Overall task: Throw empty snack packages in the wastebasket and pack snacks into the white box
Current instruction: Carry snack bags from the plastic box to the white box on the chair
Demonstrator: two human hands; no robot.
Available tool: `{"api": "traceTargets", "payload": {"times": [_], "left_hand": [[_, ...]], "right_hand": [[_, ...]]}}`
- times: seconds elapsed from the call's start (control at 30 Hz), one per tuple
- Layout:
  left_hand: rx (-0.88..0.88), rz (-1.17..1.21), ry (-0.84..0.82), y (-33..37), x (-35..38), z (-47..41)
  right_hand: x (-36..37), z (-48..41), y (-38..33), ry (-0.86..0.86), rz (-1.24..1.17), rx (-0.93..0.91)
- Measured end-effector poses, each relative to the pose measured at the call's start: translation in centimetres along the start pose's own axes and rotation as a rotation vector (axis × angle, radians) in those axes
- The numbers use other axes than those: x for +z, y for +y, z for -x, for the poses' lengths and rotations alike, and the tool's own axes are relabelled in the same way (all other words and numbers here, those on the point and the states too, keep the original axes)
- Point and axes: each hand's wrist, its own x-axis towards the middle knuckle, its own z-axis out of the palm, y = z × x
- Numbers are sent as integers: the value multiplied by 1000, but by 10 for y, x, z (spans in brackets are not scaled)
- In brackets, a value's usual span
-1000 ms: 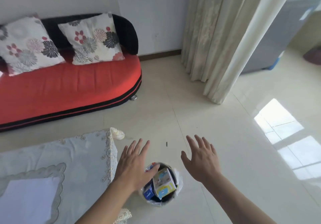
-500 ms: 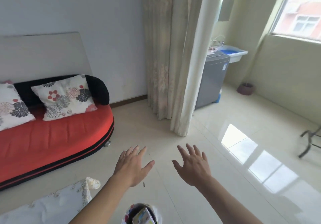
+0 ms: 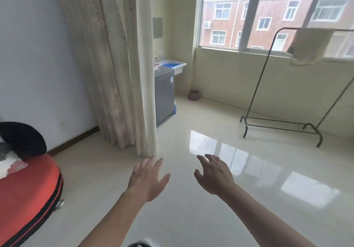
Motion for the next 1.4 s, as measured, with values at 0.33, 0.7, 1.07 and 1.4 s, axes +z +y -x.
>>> {"api": "traceTargets", "payload": {"times": [0.33, 0.7, 1.07, 1.4], "left_hand": [[350, -46, -85, 107, 13, 15], [758, -94, -44, 284, 32, 70], [1036, -35, -94, 477, 91, 232], [1309, -1, -152, 625, 144, 379]], "right_hand": [[-27, 123, 73, 57, 39, 339], [-60, 292, 189, 183, 37, 722], [-92, 528, 284, 338, 61, 943], [-92, 745, 341, 380, 94, 1276]]}}
